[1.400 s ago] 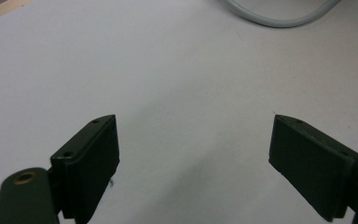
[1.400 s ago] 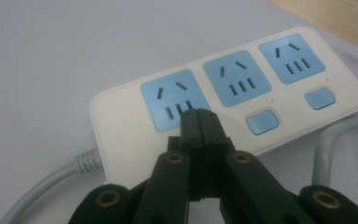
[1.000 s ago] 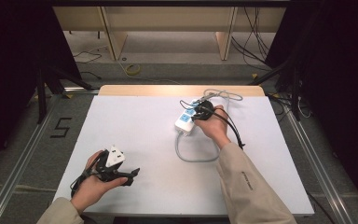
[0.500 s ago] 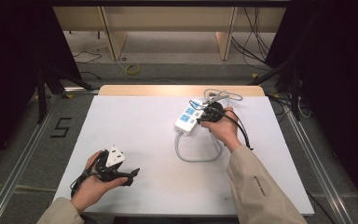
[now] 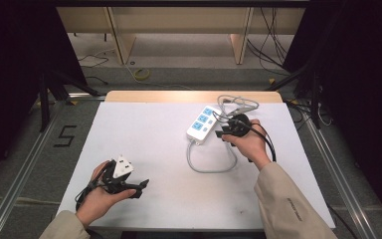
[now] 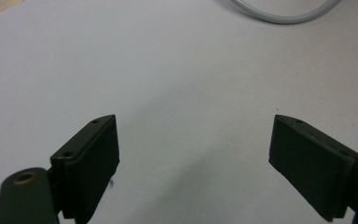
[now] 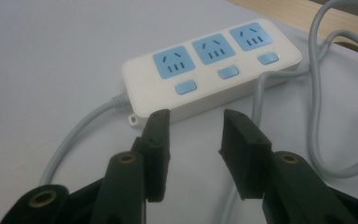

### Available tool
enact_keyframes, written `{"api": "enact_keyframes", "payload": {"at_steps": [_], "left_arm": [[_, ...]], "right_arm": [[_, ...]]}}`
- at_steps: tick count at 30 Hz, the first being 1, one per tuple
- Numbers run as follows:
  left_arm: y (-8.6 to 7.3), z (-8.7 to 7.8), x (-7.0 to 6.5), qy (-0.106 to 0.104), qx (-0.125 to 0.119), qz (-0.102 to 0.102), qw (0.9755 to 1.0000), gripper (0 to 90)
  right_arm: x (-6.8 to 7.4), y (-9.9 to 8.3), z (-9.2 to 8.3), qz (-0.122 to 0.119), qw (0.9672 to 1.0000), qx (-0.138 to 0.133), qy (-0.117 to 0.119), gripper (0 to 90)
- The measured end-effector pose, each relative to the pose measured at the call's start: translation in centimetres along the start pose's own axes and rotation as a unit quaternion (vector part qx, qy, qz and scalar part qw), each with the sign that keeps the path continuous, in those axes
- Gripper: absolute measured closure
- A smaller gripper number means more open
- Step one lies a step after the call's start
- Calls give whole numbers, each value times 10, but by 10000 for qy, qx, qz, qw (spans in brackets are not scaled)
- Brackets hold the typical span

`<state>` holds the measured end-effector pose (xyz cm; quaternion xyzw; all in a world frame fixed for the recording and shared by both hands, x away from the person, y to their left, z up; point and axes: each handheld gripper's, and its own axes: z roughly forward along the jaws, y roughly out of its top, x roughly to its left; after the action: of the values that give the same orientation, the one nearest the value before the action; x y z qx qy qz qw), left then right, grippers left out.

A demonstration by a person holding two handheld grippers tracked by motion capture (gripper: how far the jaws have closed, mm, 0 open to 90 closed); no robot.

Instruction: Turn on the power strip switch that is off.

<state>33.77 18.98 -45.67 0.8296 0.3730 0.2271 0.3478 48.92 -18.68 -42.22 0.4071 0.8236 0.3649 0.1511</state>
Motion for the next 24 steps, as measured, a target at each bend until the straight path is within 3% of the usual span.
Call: {"api": "enact_keyframes", "payload": {"at_steps": [24], "left_arm": [[0, 0, 0, 23, 29, -17, 10000, 159]], "right_arm": [[6, -47, -59, 58, 9996, -264, 113, 554]]}}
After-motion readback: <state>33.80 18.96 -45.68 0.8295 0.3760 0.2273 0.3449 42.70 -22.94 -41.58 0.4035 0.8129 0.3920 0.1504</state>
